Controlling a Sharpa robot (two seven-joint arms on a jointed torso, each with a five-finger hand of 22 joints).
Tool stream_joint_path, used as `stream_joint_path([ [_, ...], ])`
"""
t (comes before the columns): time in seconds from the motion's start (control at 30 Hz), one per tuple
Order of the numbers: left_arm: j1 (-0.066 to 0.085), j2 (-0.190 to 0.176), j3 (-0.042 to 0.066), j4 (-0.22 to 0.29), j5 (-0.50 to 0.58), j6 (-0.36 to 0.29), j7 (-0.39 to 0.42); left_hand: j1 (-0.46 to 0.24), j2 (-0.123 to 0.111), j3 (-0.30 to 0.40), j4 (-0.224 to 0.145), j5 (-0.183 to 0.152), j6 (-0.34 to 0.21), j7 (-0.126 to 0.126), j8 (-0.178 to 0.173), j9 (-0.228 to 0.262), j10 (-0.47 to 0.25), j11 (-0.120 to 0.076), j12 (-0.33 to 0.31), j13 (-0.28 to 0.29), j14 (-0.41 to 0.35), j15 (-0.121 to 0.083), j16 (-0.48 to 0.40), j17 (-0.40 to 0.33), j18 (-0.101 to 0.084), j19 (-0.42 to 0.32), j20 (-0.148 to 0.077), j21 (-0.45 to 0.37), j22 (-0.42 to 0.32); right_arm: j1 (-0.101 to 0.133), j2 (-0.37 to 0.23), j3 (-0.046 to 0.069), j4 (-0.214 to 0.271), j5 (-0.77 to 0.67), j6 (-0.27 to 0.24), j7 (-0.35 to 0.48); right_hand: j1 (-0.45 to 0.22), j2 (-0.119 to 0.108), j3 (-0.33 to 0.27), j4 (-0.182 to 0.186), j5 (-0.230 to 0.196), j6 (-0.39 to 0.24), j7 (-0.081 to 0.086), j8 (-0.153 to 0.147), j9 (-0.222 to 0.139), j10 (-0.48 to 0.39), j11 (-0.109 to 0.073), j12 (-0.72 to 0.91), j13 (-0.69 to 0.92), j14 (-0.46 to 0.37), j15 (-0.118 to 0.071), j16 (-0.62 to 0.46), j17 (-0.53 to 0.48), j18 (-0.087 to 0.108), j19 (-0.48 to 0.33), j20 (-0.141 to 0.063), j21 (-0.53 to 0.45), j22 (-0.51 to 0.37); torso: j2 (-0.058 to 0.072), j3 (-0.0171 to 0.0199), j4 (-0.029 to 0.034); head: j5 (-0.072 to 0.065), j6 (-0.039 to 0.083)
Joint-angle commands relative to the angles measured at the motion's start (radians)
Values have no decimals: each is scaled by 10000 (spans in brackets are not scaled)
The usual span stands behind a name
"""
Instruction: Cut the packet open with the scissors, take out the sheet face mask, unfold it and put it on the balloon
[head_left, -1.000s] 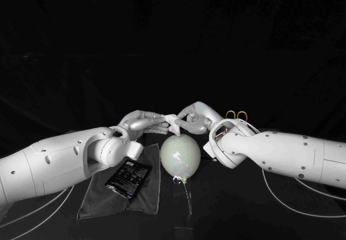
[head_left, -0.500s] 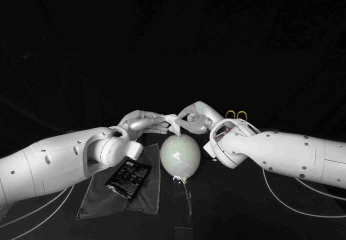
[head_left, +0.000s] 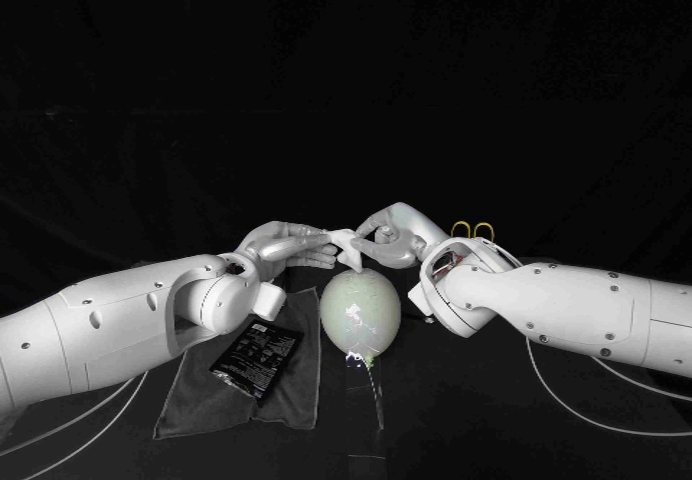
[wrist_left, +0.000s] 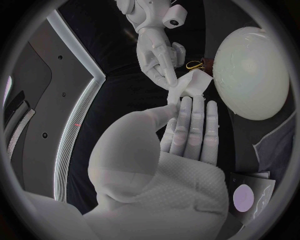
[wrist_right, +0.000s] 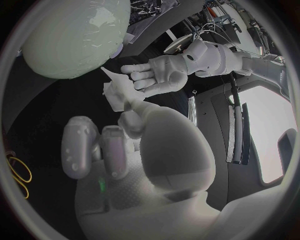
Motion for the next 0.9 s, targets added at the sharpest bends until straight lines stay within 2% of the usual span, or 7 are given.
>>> stream_joint_path([
  [0.03,9,-29,14,-35,92,-40,121,21,110,1,80,31,70,-10,133,606,89,1,52,13,35,-7,52,14,88,19,66,-36,-13,4,-36,6,-25,-102,-68,6,-13,107,165,-134,22,77,21,30,191,97,-23,57,7,805,-89,31,1824,38,158,8,57,1989,0,-2,2,-2,-6],
  [0.33,9,-21,14,-18,100,101,156,-31,103,-80,104,31,78,-21,157,628,119,-10,53,13,30,-12,74,33,91,14,85,-69,-38,4,-3,7,-42,47,59,110,-172,52,146,-92,19,-30,55,13,186,15,4,-137,-125,761,-78,-89,1686,85,59,10,-181,1923,-6,-4,2,-8,2],
  [0.43,9,-15,14,-10,103,133,180,-38,40,-133,73,32,97,-44,183,646,156,-32,60,15,14,-21,81,42,99,16,92,-91,-55,6,12,7,-50,89,180,149,-615,-407,-168,87,1,-642,291,-336,32,-270,189,-567,-405,646,53,-371,1370,165,-152,73,-661,1790,-4,-4,1,-8,1],
  [0.47,9,-14,14,-8,107,142,188,-36,29,-139,65,32,99,-47,186,649,161,-35,60,15,12,-23,83,43,101,18,93,-94,-58,7,15,7,-54,85,223,152,-836,-691,-380,178,10,-1003,464,-575,-81,-481,326,-841,-583,565,170,-537,1189,201,-275,139,-922,1719,-2,-5,0,-4,1],
  [0.53,9,-14,14,1,115,159,212,-49,-193,-263,-30,27,163,-107,251,687,253,-81,94,28,9,-34,100,57,107,29,102,-118,-79,9,20,7,-66,45,318,135,-876,-808,-476,187,16,-1139,561,-700,-155,-626,418,-973,-660,524,260,-600,1127,215,-344,210,-1051,1685,0,-2,2,-2,8],
  [0.6,8,-14,14,5,118,169,229,-47,-220,-294,-45,32,193,-129,285,709,293,-102,102,29,12,-50,109,64,115,51,106,-128,-90,10,21,7,-75,22,358,124,-943,-949,-598,217,13,-1337,659,-854,-235,-830,508,-1208,-817,471,338,-687,1034,245,-439,270,-1243,1634,0,-3,2,0,7],
  [0.9,8,-22,15,34,215,208,392,-77,-79,-310,53,33,210,-168,332,747,364,-126,104,25,31,-70,138,83,126,116,110,-152,-120,20,-70,6,-85,-76,414,89,-905,-930,-659,234,18,-1390,721,-952,-305,-988,573,-1285,-864,445,411,-694,1029,255,-481,351,-1304,1622,3,-7,-1,15,16],
])
